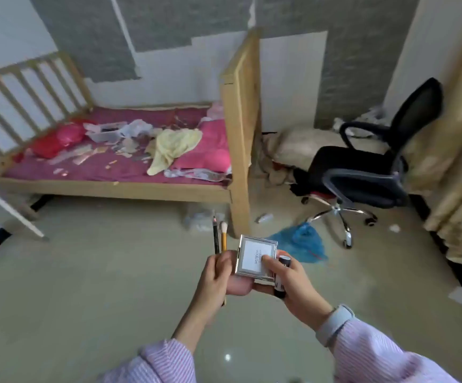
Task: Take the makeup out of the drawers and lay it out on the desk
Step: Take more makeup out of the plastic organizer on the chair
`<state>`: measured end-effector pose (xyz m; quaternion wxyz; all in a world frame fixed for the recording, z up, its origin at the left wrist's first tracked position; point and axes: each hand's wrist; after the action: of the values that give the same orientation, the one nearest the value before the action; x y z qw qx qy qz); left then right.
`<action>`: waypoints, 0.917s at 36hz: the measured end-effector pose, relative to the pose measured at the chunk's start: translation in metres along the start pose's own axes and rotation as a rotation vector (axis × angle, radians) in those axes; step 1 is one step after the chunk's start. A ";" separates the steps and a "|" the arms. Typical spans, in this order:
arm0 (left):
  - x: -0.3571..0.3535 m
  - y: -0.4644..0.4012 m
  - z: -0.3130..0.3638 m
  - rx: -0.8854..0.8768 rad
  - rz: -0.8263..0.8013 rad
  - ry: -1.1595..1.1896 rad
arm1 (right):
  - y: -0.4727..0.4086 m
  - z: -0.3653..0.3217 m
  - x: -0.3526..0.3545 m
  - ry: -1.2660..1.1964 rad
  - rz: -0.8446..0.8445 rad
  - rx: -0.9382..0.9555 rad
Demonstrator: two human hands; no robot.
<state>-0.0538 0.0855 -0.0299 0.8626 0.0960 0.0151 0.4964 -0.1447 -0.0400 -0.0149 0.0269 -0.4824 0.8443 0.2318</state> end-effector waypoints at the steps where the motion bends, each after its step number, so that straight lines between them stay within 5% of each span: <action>1: 0.024 -0.001 -0.001 0.001 0.061 0.009 | -0.011 0.002 -0.022 0.018 -0.038 -0.020; 13: 0.279 -0.028 0.000 -0.021 0.773 0.179 | -0.146 0.015 -0.269 0.249 -0.429 -0.129; 33: 0.600 -0.106 0.021 0.004 1.413 0.235 | -0.330 0.031 -0.651 0.482 -0.853 -0.217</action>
<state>0.3435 0.5461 0.0133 0.3273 0.0303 0.0429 0.9435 0.4696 0.3548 0.0121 -0.1267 -0.8245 0.5251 0.1686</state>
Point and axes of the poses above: each hand's wrist, its own y-axis away from the middle knuckle, its own x-axis out of the back of the hand, z = x × y, and after that the axes turned 9 degrees about y, right-handed
